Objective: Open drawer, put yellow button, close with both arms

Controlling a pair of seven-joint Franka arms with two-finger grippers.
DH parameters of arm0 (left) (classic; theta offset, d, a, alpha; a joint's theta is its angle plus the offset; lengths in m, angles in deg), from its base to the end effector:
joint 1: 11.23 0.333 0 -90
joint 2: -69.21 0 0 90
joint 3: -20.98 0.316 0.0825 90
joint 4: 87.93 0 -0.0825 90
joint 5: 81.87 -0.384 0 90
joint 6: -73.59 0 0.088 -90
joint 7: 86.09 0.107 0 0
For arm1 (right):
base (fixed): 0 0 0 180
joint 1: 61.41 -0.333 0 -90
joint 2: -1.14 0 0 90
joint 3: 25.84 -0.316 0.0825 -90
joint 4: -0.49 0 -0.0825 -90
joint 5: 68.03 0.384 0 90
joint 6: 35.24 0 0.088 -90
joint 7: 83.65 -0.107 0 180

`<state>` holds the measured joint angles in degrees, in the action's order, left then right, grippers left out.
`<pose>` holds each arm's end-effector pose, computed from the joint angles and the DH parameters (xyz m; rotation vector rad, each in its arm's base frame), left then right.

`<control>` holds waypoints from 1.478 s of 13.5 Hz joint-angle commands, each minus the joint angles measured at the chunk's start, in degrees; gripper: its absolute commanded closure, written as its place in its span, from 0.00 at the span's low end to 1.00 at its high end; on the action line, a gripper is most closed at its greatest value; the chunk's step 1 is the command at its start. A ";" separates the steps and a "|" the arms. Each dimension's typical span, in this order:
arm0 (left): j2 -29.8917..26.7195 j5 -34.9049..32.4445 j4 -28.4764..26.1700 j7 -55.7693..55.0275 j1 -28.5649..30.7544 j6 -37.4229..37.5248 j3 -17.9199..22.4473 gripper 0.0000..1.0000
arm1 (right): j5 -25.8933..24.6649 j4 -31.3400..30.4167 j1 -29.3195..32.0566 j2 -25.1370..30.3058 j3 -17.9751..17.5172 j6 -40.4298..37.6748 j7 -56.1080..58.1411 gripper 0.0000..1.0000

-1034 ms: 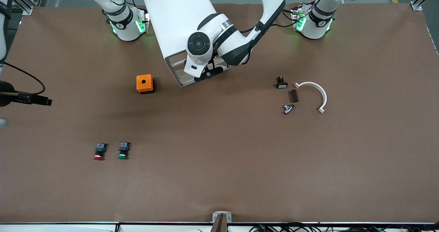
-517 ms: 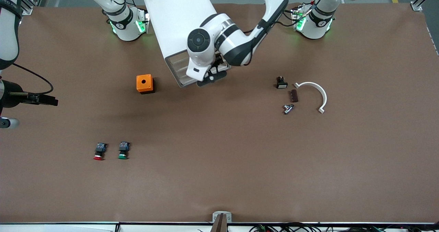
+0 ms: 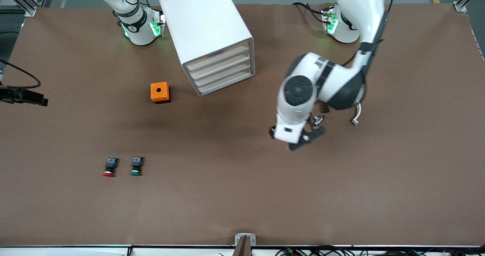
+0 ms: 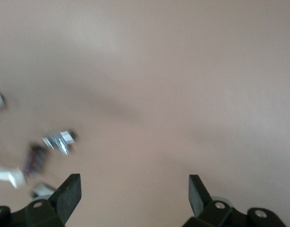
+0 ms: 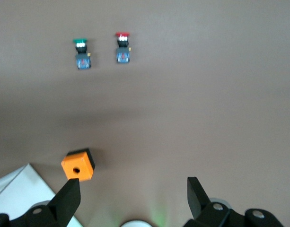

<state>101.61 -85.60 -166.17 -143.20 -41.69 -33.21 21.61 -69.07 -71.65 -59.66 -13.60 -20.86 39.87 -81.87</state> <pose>0.6160 -0.3492 0.3850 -2.9684 -0.6852 0.0032 0.5997 -0.0654 0.5988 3.0970 -0.1374 -0.3217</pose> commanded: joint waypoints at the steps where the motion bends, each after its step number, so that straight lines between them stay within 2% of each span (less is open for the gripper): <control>1: -5.14 -1.45 -1.30 10.92 7.92 2.46 -0.72 0.00 | 0.16 -0.36 -0.61 3.47 -0.23 -2.17 0.15 0.00; 4: -9.27 -1.45 -1.30 20.62 13.83 4.92 -0.72 0.00 | 0.51 -3.08 -0.70 5.68 -0.14 -2.70 0.24 0.00; 6: -13.83 -0.76 -1.21 25.01 16.82 10.80 -0.90 0.00 | 0.51 -7.12 -0.61 8.31 -0.14 -1.39 0.32 0.00; 10: -21.30 -0.40 -2.35 37.14 19.82 15.38 -0.90 0.00 | 0.25 -9.33 -1.40 9.82 -0.23 -0.24 0.76 0.00; 13: -30.09 0.39 -10.77 39.01 21.84 15.39 -1.16 0.00 | -0.28 -11.70 -1.84 11.48 -0.06 1.26 1.03 0.00; 18: -38.28 2.50 -18.87 45.16 25.00 15.13 -1.60 0.00 | -0.19 -12.15 -3.43 13.68 -0.06 2.74 1.03 0.00; 20: -40.39 2.50 -21.24 45.25 29.46 14.69 -6.93 0.00 | -0.10 -12.15 -3.51 13.77 -0.06 4.15 1.03 0.00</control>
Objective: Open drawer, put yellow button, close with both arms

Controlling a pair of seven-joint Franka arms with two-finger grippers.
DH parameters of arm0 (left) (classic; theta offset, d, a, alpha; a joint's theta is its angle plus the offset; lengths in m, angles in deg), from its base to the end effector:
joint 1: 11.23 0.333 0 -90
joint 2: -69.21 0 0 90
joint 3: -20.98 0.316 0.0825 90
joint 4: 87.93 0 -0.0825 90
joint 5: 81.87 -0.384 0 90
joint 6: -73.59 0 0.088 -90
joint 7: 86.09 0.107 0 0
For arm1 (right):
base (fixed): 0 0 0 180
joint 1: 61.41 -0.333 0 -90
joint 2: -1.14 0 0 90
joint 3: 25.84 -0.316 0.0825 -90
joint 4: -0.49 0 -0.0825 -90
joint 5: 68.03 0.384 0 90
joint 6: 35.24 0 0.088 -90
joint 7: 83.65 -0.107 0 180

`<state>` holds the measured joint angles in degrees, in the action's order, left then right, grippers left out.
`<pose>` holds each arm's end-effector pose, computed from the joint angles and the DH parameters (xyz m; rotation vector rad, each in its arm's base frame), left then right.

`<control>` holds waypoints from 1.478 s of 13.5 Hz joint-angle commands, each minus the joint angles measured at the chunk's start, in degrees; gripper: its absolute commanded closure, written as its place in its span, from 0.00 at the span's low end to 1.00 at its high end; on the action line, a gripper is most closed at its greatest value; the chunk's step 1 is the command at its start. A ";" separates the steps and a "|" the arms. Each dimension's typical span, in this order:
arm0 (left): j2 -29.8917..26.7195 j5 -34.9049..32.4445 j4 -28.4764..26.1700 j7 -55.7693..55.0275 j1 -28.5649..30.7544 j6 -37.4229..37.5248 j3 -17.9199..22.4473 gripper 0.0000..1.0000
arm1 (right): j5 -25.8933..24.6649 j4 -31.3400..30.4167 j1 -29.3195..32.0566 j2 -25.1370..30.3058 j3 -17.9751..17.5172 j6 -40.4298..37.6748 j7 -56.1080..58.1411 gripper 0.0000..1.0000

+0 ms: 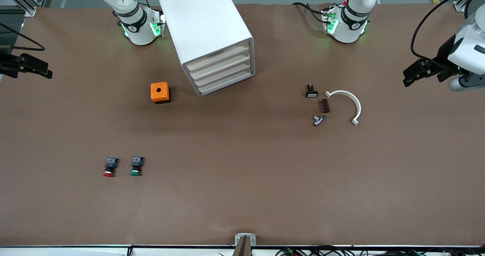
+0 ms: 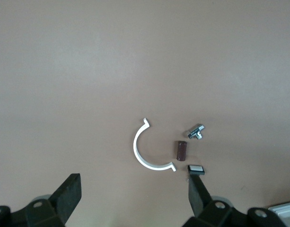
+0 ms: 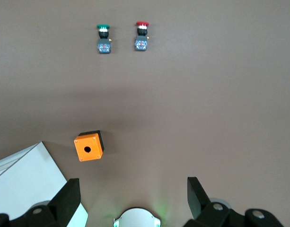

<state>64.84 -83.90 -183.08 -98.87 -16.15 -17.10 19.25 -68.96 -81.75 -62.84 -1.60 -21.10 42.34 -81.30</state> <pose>0.5279 -0.0584 0.6246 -3.0997 -0.1654 -0.0074 0.5453 -0.0323 0.6431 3.1213 -0.0303 -0.2029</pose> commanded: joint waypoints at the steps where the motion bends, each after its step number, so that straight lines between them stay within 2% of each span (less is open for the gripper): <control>1: -4.59 0.80 -5.39 0.83 4.91 -1.50 -6.16 0.00 | -0.21 -2.05 -0.24 1.77 0.10 2.65 0.46 0.00; 6: -5.74 0.80 -5.84 1.09 4.92 -0.80 -6.53 0.00 | 0.14 -3.80 0.28 3.87 0.45 3.54 0.46 0.00; 8: -5.65 0.80 -5.49 2.66 4.92 -0.71 -6.53 0.00 | 0.23 -7.65 0.29 7.11 0.54 5.02 0.46 0.00; 10: -5.13 0.80 -4.71 2.76 4.92 -0.28 -6.53 0.00 | 0.23 -14.15 0.29 11.68 0.63 9.50 0.54 0.00; 12: -2.59 0.80 -1.46 2.50 4.92 0.34 -6.44 0.00 | 0.23 -14.27 0.37 11.88 0.63 9.70 0.46 0.00; 16: -1.35 0.80 -0.31 2.67 5.10 0.52 -6.18 0.00 | 2.77 -14.53 1.60 11.79 1.50 9.34 0.19 0.00; 20: 1.02 0.71 2.59 2.67 5.01 1.49 -6.00 0.00 | 2.78 -14.53 1.34 11.70 1.60 9.17 0.46 0.00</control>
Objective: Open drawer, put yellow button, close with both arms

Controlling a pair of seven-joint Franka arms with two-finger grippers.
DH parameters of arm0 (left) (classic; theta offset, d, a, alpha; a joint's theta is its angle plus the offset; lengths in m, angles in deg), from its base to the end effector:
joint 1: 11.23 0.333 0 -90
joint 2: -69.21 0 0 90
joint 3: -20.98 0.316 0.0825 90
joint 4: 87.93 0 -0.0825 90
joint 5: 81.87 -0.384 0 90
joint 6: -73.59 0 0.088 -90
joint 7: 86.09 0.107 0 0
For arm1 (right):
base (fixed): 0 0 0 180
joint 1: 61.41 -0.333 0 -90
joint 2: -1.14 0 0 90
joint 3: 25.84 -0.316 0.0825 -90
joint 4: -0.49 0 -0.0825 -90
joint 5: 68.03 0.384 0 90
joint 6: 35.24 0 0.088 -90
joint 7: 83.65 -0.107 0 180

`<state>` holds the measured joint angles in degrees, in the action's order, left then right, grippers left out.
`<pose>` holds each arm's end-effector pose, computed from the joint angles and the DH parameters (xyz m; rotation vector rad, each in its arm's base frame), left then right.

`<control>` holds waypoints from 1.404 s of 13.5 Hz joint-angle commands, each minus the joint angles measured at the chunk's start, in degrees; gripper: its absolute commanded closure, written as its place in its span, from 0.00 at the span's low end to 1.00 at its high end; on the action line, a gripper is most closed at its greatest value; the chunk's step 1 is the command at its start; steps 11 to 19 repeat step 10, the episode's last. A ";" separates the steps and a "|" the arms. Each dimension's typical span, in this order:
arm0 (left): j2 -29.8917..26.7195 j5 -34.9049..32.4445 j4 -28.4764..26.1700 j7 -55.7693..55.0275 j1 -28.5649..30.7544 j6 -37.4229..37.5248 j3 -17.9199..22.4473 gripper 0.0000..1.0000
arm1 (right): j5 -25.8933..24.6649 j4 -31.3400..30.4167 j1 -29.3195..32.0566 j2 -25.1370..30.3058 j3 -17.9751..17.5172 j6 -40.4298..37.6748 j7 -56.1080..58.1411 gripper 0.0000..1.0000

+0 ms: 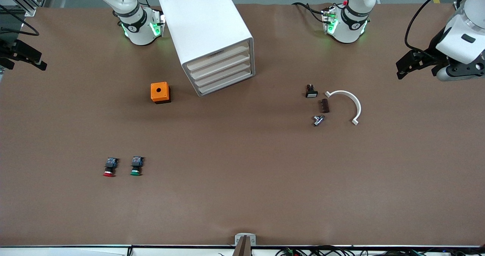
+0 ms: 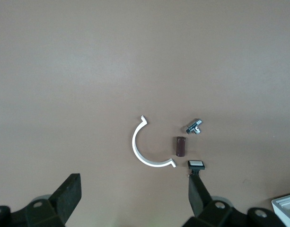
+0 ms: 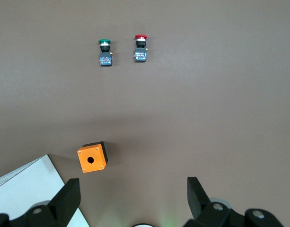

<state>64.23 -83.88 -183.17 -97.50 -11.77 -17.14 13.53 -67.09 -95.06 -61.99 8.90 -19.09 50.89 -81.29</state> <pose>0.5232 -0.0728 0.6292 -3.0957 -0.0926 -0.0235 0.5016 -0.0568 0.6445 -3.1053 0.0999 0.0426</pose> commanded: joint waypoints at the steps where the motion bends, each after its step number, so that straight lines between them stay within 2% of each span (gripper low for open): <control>1: 1.64 0.69 2.78 1.30 0.54 1.52 -0.29 0.00 | 0.90 -1.30 0.49 1.11 -0.42 0.79 0.54 0.00; 19: 1.82 0.42 2.96 1.30 0.45 2.75 -0.38 0.00 | -0.06 -1.83 0.22 1.03 -0.59 1.67 0.80 0.00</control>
